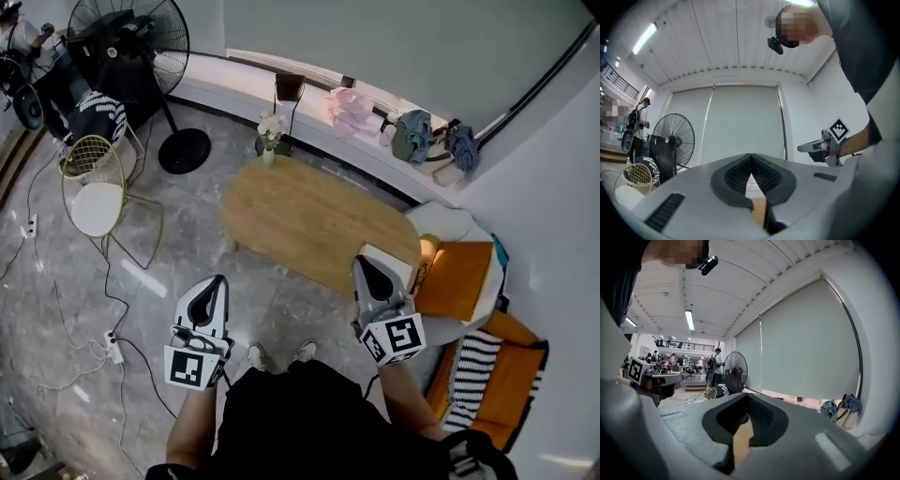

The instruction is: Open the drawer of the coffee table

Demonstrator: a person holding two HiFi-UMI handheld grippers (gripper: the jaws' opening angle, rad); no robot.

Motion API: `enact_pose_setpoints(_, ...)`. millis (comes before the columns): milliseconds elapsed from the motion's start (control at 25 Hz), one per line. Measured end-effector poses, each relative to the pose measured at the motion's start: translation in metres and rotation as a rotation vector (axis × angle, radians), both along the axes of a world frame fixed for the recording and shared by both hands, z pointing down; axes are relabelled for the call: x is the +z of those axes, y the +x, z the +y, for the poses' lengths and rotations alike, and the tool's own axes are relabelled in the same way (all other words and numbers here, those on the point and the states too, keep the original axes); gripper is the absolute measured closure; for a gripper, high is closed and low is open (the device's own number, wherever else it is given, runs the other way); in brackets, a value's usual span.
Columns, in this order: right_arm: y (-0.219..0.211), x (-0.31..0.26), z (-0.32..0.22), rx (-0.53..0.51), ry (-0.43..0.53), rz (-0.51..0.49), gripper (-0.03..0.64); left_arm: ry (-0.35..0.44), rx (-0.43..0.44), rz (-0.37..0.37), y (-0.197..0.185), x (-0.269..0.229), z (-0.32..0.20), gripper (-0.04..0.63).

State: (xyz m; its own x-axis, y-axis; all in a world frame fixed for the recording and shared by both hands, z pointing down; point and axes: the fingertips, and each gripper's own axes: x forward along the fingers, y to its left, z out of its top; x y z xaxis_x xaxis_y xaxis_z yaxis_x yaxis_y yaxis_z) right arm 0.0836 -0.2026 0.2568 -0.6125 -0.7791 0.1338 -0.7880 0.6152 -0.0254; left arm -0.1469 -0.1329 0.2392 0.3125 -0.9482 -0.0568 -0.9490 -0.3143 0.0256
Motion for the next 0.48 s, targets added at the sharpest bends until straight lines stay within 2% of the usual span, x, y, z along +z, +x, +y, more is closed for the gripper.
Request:
enact_pose_setpoints(320,-0.009,0.042,-0.022,-0.067,-0.099,0.021,0.612,-0.036,-0.03,0.019,0.002,0.017,-0.024,0.588)
enact_pose_setpoints(480,-0.027,0.061,-0.028,-0.08,-0.088,0.05,0.612,-0.057,-0.008,0.033,-0.008,0.034,-0.038,0.589)
